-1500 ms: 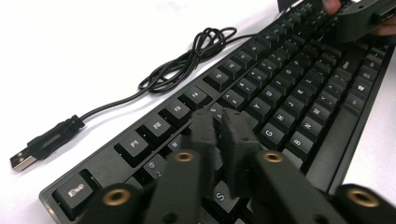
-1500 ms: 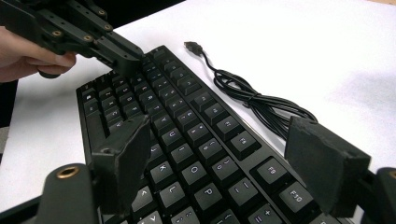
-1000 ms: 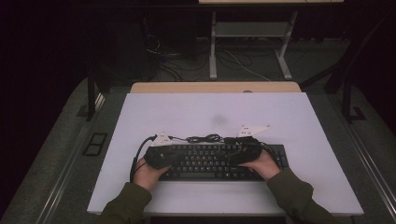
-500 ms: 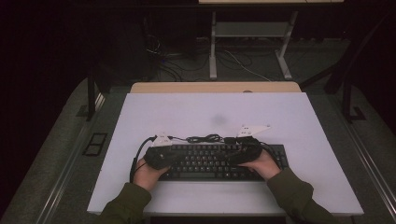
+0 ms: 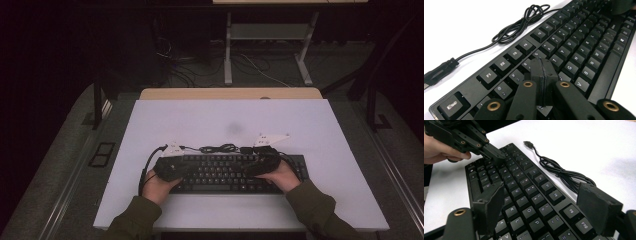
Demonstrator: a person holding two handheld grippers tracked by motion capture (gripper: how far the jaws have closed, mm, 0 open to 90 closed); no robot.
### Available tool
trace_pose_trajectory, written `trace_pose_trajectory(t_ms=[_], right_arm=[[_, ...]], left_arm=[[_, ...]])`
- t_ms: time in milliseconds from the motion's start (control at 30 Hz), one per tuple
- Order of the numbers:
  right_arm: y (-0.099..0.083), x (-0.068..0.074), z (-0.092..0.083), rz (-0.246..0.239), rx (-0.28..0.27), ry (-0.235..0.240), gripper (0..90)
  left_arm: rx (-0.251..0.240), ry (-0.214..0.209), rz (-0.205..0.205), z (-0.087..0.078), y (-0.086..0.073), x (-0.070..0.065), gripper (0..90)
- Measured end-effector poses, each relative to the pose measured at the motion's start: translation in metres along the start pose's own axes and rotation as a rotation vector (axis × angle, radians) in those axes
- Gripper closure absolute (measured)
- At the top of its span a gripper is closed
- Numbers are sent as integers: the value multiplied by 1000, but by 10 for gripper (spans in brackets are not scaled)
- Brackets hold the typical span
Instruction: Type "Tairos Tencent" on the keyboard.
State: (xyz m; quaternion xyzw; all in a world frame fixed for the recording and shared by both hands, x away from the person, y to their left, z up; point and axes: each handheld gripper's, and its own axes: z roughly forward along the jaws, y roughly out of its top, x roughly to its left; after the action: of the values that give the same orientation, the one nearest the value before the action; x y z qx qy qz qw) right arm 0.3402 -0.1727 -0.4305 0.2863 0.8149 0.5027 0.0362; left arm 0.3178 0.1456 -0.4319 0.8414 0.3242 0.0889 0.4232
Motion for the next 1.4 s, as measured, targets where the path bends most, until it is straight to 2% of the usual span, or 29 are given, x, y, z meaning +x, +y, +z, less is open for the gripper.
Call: trace_pose_trajectory(t_ms=[167,367,433,633,833,933,1167,1400], right_arm=[[0,0,0,-1,1,0,218],[0,0,1,2,2,1,218],[0,0,0,2,1,2,218],[2,1,2,9,9,10,222],[9,3,7,10,18,30,243],[11,5,9,5,21,40,298],[15,11,15,-18,44,76,542],[15,21,20,-41,74,119,783]], left_arm=[[-17,-3,-9,-3,1,0,887],[-34,-7,-21,-8,0,-1,760],[-37,-5,-21,-9,0,-1,702],[-42,11,-19,-12,-1,-2,442],[-58,23,-18,-13,-1,-4,280],[-55,29,-22,-12,-1,-4,205],[-37,51,-25,-8,-1,-5,54],[-46,55,-37,-7,0,-5,0]])
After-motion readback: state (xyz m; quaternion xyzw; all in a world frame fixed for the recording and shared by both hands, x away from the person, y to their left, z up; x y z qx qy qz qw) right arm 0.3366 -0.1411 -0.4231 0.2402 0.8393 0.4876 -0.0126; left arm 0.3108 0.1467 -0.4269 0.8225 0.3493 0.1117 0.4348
